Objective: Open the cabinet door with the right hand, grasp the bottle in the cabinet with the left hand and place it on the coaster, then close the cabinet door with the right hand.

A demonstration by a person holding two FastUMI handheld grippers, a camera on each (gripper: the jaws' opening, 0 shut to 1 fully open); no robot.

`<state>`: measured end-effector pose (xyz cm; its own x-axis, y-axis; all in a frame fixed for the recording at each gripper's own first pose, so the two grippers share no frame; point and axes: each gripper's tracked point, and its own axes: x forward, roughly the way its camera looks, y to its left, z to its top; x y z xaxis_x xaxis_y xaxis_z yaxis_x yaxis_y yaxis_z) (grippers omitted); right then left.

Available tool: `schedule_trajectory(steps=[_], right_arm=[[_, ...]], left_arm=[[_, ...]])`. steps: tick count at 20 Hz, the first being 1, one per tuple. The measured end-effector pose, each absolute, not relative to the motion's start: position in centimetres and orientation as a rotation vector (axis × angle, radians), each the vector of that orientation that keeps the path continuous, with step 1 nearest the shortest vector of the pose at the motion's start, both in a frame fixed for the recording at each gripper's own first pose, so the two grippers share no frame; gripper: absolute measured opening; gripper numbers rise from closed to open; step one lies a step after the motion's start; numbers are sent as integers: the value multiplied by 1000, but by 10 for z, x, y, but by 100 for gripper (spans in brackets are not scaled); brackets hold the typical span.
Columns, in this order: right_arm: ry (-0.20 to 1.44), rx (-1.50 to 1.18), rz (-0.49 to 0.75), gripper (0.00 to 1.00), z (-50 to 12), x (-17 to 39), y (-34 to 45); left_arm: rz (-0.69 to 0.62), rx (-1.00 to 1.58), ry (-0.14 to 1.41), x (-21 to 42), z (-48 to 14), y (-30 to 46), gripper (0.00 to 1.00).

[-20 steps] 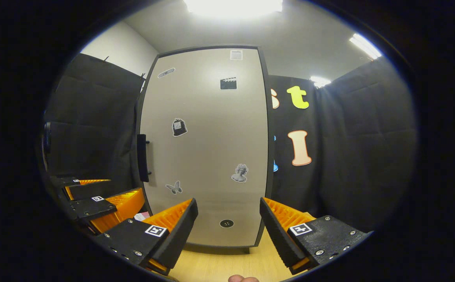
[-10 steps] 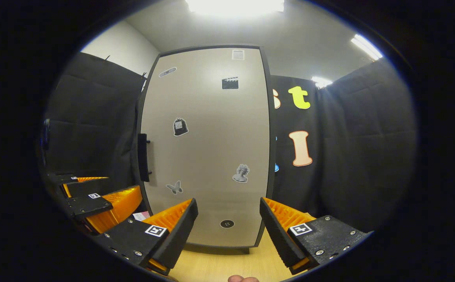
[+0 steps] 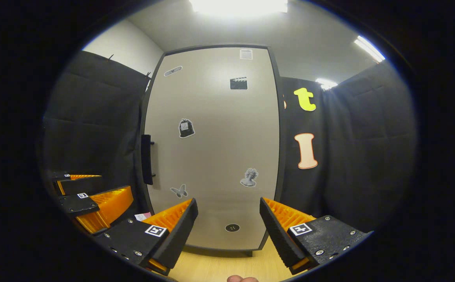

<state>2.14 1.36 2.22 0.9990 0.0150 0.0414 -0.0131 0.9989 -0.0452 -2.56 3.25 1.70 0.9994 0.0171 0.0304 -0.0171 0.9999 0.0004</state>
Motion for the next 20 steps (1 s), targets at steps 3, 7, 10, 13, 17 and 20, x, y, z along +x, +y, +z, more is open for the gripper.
schedule_trajectory(steps=[3,7,10,13,17,20], right_arm=[[-56,-41,31,98,29,30,26],[-84,-46,74,98,40,44,52],[-105,-44,113,98,47,55,79],[-127,-47,143,96,58,68,104],[-142,-35,173,98,67,88,137],[-142,-33,195,98,67,102,160]], left_arm=[[43,3,-22,-33,9,51,90],[87,13,6,-46,-6,82,91],[116,1,25,-54,-18,105,91],[148,-4,40,-61,-25,127,91],[174,12,43,-63,-34,155,91],[189,18,53,-71,-44,175,91]])
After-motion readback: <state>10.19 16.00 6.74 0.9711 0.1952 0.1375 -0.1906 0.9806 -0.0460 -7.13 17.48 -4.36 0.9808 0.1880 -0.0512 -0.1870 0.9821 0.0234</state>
